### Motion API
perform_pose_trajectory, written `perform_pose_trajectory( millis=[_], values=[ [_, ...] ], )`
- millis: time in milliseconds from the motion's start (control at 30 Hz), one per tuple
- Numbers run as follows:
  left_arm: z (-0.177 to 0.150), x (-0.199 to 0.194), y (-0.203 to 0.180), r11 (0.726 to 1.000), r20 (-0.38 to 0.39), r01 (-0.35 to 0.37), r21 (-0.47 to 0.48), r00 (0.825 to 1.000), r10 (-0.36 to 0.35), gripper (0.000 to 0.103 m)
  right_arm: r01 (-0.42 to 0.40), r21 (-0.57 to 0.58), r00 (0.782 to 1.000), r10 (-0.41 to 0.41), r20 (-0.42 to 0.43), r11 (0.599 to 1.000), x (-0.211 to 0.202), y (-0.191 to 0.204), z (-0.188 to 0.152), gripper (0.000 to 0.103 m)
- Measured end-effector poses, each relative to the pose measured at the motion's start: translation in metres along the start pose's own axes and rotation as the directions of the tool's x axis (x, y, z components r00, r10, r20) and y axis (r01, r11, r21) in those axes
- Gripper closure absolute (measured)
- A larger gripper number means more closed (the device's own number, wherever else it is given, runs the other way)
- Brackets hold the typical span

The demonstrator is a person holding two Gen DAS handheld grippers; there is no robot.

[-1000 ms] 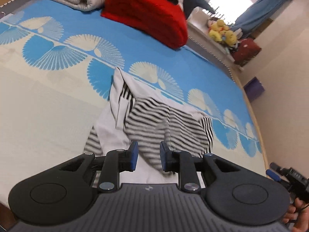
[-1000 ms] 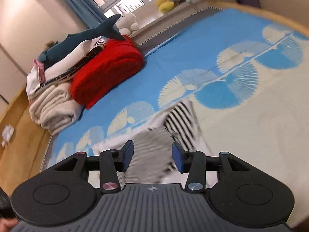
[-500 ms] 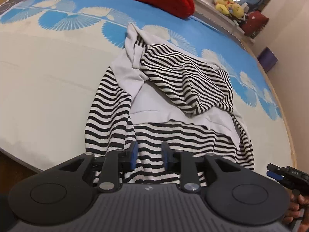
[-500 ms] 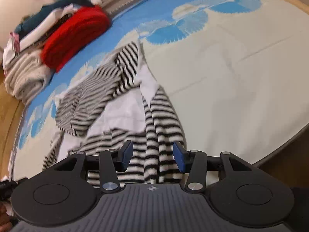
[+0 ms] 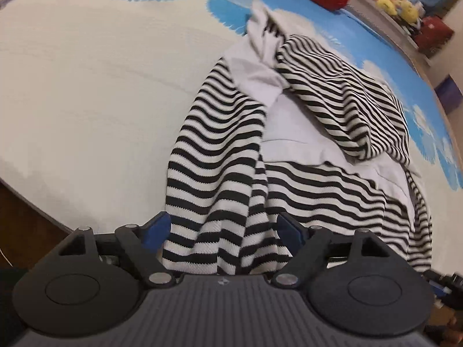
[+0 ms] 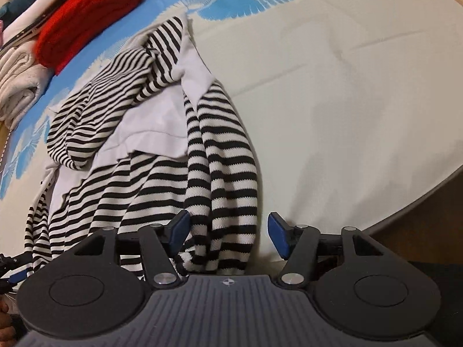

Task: Fold small clothes
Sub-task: 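Lift the hem with both grippers and fold it toward the hood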

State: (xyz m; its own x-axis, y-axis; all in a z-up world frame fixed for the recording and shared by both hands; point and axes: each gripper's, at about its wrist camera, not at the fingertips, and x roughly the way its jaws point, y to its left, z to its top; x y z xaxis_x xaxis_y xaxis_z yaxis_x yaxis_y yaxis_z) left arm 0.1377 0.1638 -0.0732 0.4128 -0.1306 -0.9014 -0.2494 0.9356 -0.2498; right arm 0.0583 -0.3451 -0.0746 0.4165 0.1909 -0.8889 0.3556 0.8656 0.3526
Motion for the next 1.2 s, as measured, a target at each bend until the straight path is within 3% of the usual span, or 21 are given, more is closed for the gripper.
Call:
perform_pose_trajectory(
  millis=[167,300,333,400,433,467,600,700,767,800,967,1200],
  values=[
    [-0.001,0.019,0.005,0.999,-0.063,-0.023,-0.038,0.998,0.02,0.019,0.015,-0.009,0.999,-0.016,-0.045,1.0,0.016,0.005,-0.005,0.039],
    [-0.007,0.022,0.001,0.999,-0.06,-0.052,0.01,0.997,0.053,0.02,0.035,-0.062,0.998,-0.037,-0.042,0.997,0.019,0.014,-0.008,0.038],
    [-0.008,0.022,0.0,0.998,-0.056,-0.053,0.023,0.997,0.054,0.03,0.035,-0.071,0.999,-0.038,-0.038,0.997,0.019,0.016,-0.009,0.041],
    [-0.01,0.018,-0.001,0.998,-0.047,-0.051,0.044,0.997,0.053,0.071,0.02,-0.071,0.999,-0.022,-0.032,0.997,0.016,0.016,-0.009,0.065],
    [-0.01,0.015,0.001,0.999,-0.043,-0.034,0.039,0.998,0.035,0.093,-0.003,-0.061,1.0,0.002,-0.026,0.998,0.013,0.015,-0.008,0.086],
    [-0.009,0.008,0.003,1.0,-0.023,-0.012,0.025,1.0,0.013,0.094,-0.014,-0.05,1.0,0.014,-0.008,0.999,0.008,0.013,-0.007,0.09],
    [-0.009,-0.02,0.01,1.0,0.066,0.007,-0.019,0.998,-0.005,0.094,-0.034,-0.006,0.995,0.034,0.094,0.999,-0.02,0.006,-0.003,0.095],
    [-0.01,-0.009,0.011,1.0,0.008,0.0,-0.02,1.0,0.0,0.088,0.006,0.038,0.999,-0.007,0.041,0.999,-0.014,-0.005,-0.003,0.094],
    [-0.009,0.003,0.014,0.999,-0.051,-0.015,-0.038,0.999,0.013,0.071,0.027,0.064,0.999,-0.026,-0.023,0.998,-0.002,-0.011,-0.006,0.092],
    [-0.009,0.006,0.017,0.998,-0.064,-0.02,-0.057,0.998,0.016,0.068,0.028,0.066,0.999,-0.025,-0.038,0.997,0.001,-0.01,-0.006,0.089],
    [-0.007,0.005,0.024,0.993,-0.061,0.012,-0.115,0.998,-0.019,0.034,0.046,0.053,0.998,-0.044,-0.045,0.998,0.003,-0.008,-0.007,0.066],
    [-0.013,0.016,0.017,0.998,-0.099,-0.029,-0.06,0.995,0.023,0.032,0.041,0.003,0.997,-0.04,-0.069,0.999,0.013,0.003,-0.011,0.064]
  ],
)
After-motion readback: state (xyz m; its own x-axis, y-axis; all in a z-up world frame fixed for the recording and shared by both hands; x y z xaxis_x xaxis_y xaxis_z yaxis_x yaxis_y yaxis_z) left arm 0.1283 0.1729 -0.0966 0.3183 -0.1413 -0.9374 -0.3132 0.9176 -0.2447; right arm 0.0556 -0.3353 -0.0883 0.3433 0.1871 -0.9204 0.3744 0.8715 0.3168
